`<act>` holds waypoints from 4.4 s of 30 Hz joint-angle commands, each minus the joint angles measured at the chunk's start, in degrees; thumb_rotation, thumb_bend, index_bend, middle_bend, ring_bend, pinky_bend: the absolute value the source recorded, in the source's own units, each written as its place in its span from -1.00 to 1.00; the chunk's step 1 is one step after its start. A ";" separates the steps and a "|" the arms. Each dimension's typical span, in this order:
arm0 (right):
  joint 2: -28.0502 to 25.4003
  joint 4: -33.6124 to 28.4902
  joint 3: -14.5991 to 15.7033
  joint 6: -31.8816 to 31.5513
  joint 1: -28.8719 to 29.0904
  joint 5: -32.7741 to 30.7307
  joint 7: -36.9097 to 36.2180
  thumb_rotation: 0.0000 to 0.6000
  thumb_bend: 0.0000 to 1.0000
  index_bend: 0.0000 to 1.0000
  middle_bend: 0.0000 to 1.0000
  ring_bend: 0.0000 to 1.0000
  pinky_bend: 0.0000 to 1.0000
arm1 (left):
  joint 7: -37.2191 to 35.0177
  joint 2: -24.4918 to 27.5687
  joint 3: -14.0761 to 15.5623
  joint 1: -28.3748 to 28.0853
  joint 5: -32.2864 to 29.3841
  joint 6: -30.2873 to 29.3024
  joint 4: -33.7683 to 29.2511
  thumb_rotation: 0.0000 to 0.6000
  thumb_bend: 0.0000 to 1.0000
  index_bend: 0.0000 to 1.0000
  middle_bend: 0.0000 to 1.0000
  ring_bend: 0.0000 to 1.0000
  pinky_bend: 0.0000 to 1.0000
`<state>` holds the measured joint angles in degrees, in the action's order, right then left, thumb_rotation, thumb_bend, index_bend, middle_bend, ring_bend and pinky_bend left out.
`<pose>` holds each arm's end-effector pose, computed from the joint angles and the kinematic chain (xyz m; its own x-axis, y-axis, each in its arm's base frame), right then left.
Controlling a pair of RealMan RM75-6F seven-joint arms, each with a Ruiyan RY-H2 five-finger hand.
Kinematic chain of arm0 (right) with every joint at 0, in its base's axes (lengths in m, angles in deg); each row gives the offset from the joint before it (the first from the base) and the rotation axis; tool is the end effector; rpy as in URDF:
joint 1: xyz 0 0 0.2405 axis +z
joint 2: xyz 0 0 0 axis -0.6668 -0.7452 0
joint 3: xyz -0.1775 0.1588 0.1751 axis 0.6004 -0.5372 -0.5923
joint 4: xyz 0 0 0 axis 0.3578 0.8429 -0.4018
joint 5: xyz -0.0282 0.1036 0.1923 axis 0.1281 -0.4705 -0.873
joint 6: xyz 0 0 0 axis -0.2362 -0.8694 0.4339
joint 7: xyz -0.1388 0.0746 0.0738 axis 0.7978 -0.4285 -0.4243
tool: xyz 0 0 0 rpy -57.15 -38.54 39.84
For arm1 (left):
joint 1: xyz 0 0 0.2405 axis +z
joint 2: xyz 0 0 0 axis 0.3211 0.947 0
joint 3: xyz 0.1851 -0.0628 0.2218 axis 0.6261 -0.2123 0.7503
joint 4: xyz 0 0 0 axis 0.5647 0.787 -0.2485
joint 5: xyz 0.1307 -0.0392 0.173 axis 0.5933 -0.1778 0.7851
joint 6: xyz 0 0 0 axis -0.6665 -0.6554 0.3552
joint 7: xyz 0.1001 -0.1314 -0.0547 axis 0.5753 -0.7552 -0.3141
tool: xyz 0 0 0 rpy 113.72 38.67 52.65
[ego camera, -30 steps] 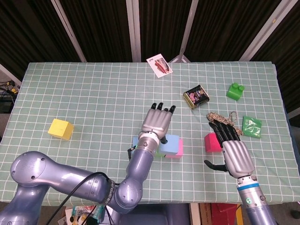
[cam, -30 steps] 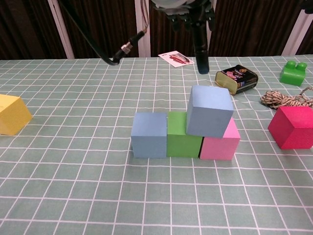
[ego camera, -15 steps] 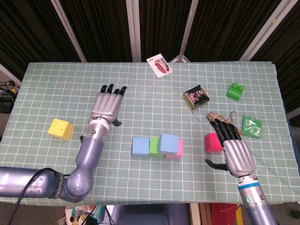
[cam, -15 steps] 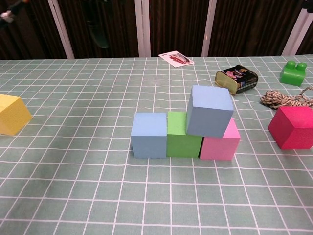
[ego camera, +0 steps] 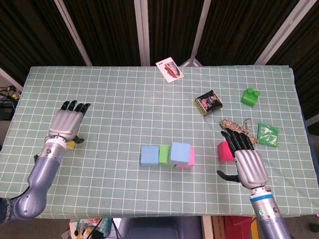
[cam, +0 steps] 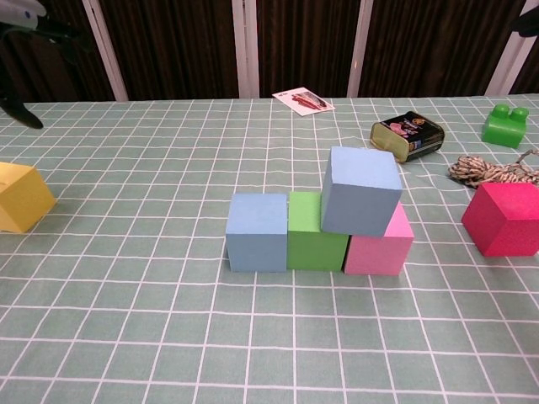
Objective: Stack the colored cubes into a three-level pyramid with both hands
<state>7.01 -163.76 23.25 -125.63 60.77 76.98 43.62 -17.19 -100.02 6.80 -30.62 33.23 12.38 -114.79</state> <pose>-0.1775 -0.2569 0.1396 0.2247 -0.1569 0.9617 -0.9705 -0.1247 0.2065 -0.1521 0.3969 0.1305 0.6458 0.2932 0.7050 0.7541 -0.1005 -0.6490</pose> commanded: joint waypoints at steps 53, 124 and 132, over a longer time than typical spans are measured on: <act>3.08 4.13 -0.81 -2.29 -0.77 1.64 0.25 1.00 -0.67 -1.00 -1.00 -1.00 -1.00 | -7.74 -8.71 18.78 -1.98 2.76 16.81 29.52 1.00 -0.69 -1.00 -0.82 -1.00 -1.00; -3.58 -1.01 -3.47 -1.52 -2.03 2.82 -10.29 1.00 -0.67 -1.00 -1.00 -1.00 -1.00 | 9.11 -28.90 -8.41 -40.34 -40.20 -18.60 6.46 1.00 -0.22 -0.97 0.01 -0.91 -0.90; -3.82 -1.18 -3.48 -1.35 -2.05 2.98 -10.91 1.00 -0.67 -1.00 -1.00 -1.00 -1.00 | 13.16 -30.97 -11.65 -42.25 -42.50 -21.23 9.75 1.00 -0.22 -1.00 0.02 -0.91 -0.90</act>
<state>3.20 -164.93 19.77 -126.98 58.72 79.95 32.72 -4.62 -130.62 -4.32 -72.48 -8.82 -8.42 -105.45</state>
